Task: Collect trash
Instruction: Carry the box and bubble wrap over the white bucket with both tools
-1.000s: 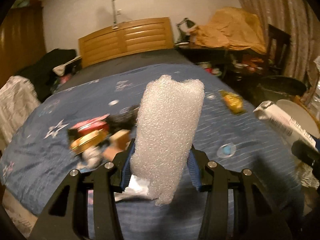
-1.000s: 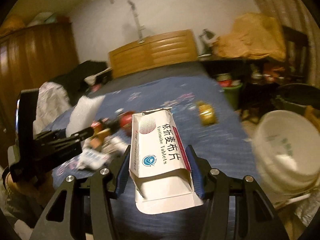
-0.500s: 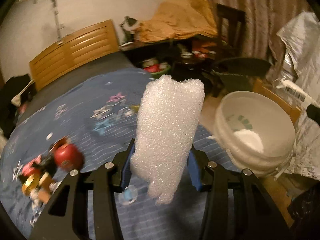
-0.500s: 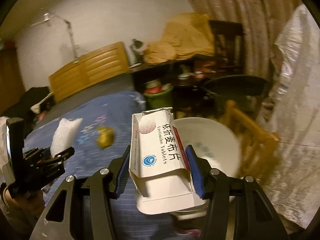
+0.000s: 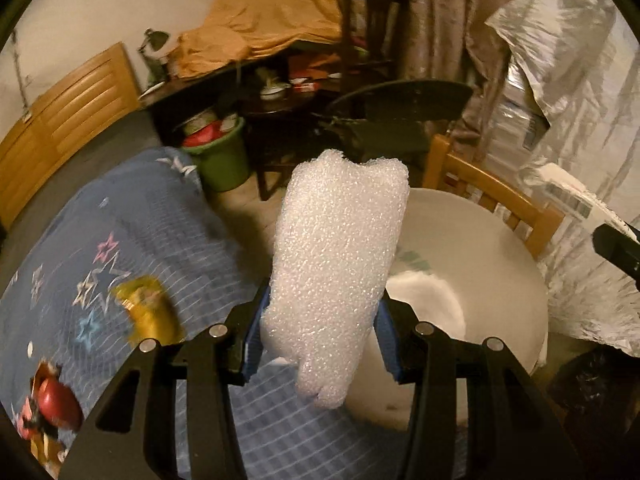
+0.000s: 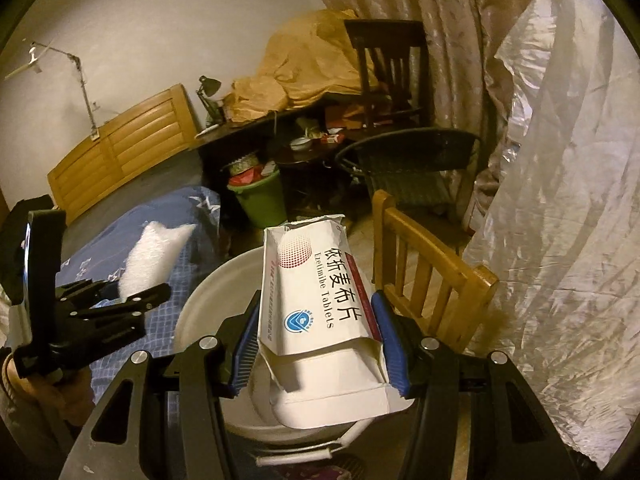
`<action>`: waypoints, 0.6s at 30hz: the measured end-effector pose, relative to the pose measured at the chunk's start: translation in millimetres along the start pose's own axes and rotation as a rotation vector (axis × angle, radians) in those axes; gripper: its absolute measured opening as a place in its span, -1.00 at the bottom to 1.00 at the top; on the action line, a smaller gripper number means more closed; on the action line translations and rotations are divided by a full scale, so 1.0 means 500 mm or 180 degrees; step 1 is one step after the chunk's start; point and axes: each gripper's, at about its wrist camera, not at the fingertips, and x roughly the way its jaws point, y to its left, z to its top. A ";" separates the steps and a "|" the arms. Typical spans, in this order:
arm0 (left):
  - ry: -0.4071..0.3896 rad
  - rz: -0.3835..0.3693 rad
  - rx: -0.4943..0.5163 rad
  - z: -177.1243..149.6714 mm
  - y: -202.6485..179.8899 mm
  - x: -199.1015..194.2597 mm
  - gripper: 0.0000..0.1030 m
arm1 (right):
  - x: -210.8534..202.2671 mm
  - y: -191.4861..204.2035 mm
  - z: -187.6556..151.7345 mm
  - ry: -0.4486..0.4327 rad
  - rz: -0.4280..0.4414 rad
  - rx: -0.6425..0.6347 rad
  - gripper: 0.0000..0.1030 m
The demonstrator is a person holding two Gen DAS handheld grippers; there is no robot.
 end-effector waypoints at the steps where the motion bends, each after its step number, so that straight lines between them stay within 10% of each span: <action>1: 0.0011 -0.0008 0.0040 0.004 -0.012 0.007 -0.12 | 0.006 -0.003 0.004 0.0014 -0.0009 0.0009 0.06; 18: 0.0102 -0.0019 0.0150 0.003 -0.053 0.048 -0.11 | 0.054 0.000 -0.016 0.0158 -0.0006 0.0005 0.06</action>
